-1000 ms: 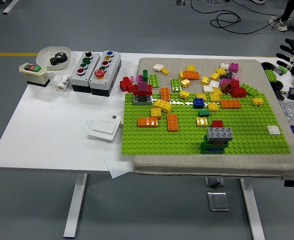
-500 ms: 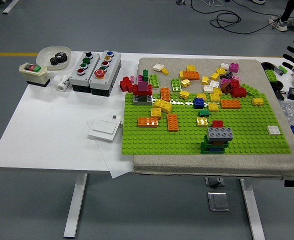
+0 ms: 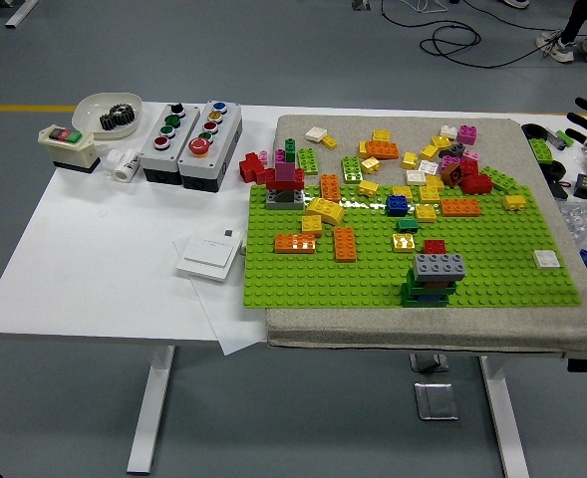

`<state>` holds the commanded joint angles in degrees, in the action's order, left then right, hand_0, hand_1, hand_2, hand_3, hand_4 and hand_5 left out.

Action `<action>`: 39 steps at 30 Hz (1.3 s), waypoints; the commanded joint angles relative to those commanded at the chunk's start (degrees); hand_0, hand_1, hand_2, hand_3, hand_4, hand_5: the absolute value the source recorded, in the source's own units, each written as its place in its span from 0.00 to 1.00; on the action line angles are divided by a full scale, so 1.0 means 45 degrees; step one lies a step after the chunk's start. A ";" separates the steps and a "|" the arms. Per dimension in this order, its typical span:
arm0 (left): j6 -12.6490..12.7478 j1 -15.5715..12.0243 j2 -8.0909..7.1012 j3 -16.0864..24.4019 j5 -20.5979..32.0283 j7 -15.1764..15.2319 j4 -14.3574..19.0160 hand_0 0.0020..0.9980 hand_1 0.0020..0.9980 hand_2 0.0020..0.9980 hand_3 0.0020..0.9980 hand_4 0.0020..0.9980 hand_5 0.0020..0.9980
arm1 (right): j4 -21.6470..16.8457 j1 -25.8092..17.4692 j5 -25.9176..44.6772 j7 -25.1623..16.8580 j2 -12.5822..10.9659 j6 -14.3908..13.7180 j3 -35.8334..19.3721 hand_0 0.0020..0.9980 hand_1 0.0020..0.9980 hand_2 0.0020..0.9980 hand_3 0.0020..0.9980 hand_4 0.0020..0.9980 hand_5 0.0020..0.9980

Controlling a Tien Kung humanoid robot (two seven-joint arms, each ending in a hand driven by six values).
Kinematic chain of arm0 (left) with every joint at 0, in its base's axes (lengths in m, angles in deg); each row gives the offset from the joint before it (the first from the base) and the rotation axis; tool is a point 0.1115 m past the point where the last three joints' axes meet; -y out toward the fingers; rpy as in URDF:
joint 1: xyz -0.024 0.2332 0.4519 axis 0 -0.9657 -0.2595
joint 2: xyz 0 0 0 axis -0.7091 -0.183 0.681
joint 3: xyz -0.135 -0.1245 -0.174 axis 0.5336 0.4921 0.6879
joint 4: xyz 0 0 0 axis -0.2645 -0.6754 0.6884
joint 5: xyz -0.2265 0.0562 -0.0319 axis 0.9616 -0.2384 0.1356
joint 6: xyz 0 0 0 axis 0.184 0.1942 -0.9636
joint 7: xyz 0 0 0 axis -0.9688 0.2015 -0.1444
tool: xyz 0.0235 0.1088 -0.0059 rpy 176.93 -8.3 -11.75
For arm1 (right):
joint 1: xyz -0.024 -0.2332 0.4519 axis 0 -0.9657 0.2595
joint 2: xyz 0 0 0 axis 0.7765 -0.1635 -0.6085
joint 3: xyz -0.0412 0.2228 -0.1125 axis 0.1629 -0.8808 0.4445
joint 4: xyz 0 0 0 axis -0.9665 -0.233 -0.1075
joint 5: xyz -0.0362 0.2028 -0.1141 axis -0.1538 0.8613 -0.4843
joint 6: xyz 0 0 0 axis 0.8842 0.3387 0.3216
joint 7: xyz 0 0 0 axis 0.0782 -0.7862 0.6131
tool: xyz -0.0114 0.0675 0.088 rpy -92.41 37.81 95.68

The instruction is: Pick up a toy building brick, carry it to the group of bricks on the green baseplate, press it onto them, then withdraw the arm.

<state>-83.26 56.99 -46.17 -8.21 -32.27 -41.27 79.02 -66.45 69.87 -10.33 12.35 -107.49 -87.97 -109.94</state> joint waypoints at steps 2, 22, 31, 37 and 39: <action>0.0005 0.0012 0.0004 0.0000 0.0005 0.0000 0.0001 0.65 0.72 0.73 0.58 0.65 0.64 | 0.0005 0.0006 0.0009 0.0003 -0.0001 -0.0005 0.0008 0.86 0.80 0.84 0.85 1.00 0.79; 0.0112 0.0215 0.0022 -0.0184 0.0319 0.0063 0.0018 0.65 0.71 0.72 0.58 0.64 0.64 | -0.0127 0.0077 0.0311 0.0054 0.0110 -0.0540 -0.0043 0.85 0.80 0.83 0.85 1.00 0.78; 0.0147 0.0189 0.0011 -0.0232 0.0367 0.0073 0.0033 0.65 0.71 0.72 0.58 0.64 0.64 | -0.0152 -0.0065 0.0282 0.0074 0.0045 -0.0501 0.0034 0.85 0.80 0.83 0.85 1.00 0.78; 0.0103 0.0182 0.0006 -0.0148 0.0209 0.0042 0.0040 0.65 0.71 0.72 0.58 0.64 0.64 | -0.0171 -0.0115 0.0274 0.0079 0.0018 -0.0478 -0.0004 0.85 0.80 0.83 0.85 1.00 0.76; 0.0077 0.0168 0.0007 -0.0103 0.0151 0.0028 0.0044 0.66 0.71 0.72 0.58 0.64 0.64 | -0.0150 -0.0130 0.0268 0.0093 0.0046 -0.0459 -0.0044 0.85 0.80 0.83 0.85 1.00 0.76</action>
<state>-82.91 57.75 -46.14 -8.67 -31.59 -41.14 79.22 -67.13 69.28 -9.12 12.77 -107.28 -90.03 -110.14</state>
